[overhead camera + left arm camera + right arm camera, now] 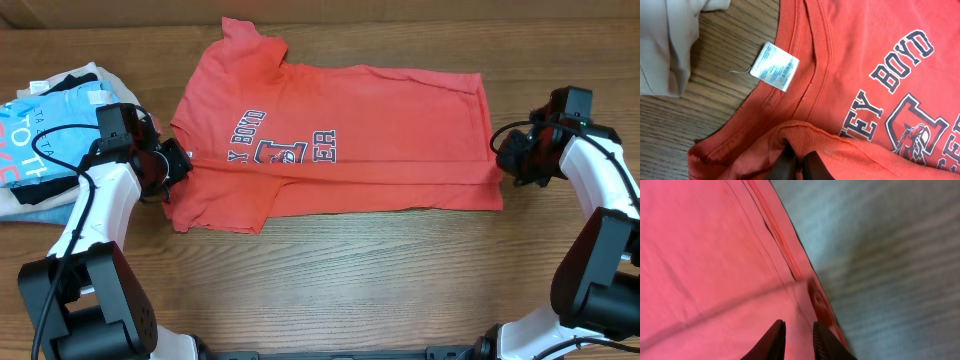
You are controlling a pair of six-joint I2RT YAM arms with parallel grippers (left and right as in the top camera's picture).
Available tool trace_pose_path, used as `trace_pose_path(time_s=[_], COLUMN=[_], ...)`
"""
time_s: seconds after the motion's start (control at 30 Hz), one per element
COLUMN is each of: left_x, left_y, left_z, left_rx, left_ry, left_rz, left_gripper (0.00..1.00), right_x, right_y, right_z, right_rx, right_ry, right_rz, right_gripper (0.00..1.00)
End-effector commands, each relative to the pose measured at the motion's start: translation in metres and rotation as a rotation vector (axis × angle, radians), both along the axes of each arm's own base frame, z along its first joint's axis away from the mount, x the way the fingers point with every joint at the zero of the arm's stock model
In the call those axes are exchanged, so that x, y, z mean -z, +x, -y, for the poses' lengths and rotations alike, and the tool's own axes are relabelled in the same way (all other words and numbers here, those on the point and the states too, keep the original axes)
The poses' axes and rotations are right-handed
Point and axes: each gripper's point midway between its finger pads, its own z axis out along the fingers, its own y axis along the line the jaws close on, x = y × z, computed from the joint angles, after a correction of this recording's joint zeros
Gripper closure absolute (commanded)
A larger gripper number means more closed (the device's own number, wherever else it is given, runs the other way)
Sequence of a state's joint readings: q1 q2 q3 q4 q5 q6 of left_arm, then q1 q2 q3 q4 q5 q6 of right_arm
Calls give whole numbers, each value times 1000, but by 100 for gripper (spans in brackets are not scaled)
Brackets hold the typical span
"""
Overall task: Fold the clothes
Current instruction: 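Grasp the shirt's side edges with both grippers near the hem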
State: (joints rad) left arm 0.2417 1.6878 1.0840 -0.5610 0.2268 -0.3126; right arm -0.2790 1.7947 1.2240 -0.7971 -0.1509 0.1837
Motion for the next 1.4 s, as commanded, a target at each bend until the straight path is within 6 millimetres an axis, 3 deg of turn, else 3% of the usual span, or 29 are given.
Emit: trace_pose_path(time_s=[0.0, 0.23, 0.53, 0.7, 0.93, 1.27, 1.37], left_x=[6, 6, 6, 6, 7, 7, 7], left_y=[-4, -4, -4, -5, -5, -6, -7], left_z=[-2, -2, -2, -2, -2, -2, -2], left_rx=[-16, -16, -16, -15, -16, -15, -16], left_ry=[10, 9, 9, 8, 8, 7, 6], left_rz=[-25, -26, -28, -29, -32, -33, -38], left_gripper=[94, 94, 94, 94, 94, 94, 94], right_x=[11, 31, 40, 38, 36, 3, -6], right_y=[-13, -19, -20, -12, -5, 52, 64], right_z=[0, 1, 0, -4, -4, -10, -7], right_rx=[2, 6, 5, -4, -6, -15, 13], right_ry=[-17, -34, -34, -11, -9, 59, 58], right_rz=[-47, -40, -19, 20, 50, 314, 370], right_gripper=[78, 78, 78, 94, 96, 96, 91])
